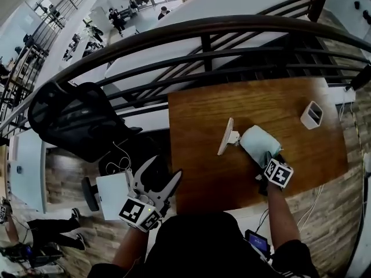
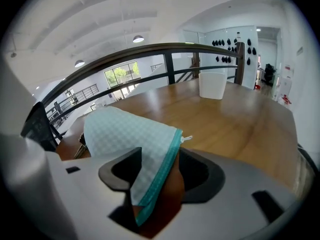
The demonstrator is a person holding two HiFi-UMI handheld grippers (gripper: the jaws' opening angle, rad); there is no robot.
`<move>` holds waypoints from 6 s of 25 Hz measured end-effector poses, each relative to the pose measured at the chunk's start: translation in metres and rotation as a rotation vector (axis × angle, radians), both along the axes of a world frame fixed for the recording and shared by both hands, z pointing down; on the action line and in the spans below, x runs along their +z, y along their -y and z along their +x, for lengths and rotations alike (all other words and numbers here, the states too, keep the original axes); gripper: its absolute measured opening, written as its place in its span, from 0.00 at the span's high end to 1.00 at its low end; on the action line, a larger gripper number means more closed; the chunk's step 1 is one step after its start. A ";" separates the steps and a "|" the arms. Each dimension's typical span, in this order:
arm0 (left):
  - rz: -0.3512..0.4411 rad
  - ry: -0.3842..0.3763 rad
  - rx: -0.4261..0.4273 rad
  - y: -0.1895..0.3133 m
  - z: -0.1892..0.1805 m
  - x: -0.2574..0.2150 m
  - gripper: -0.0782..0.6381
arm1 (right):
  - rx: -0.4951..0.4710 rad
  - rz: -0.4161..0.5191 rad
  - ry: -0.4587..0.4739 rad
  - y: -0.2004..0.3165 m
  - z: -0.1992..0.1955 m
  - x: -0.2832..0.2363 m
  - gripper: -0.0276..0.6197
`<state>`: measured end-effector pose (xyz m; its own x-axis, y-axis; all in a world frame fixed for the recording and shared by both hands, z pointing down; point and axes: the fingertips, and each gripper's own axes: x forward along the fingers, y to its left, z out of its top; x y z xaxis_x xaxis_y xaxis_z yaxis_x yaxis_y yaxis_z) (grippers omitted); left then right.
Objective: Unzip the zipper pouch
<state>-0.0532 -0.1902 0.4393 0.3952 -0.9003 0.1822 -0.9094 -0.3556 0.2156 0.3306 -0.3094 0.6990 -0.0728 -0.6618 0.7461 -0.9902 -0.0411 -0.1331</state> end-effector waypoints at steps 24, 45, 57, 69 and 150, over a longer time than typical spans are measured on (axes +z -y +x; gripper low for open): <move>0.024 -0.056 0.147 0.004 -0.004 -0.001 0.47 | -0.164 0.161 -0.178 -0.029 -0.038 -0.079 0.94; -0.049 -0.214 0.628 0.013 0.050 0.006 0.52 | -0.890 0.539 -0.437 -0.104 -0.181 -0.213 0.94; -0.064 -0.293 0.910 -0.003 0.080 -0.010 0.57 | -1.095 0.687 -0.408 -0.139 -0.251 -0.267 0.94; -0.117 -0.288 0.969 -0.017 0.088 -0.003 0.77 | -1.144 0.683 -0.381 -0.152 -0.268 -0.261 0.94; 0.115 0.449 0.912 -0.036 0.101 0.043 0.85 | -0.356 0.061 0.860 -0.131 -0.264 -0.233 0.93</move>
<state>0.0474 -0.1542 0.4821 0.8553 -0.3121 0.4136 -0.2705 -0.9498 -0.1573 0.0667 -0.1782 0.4659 -0.7903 -0.5304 0.3068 -0.5036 0.2770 -0.8183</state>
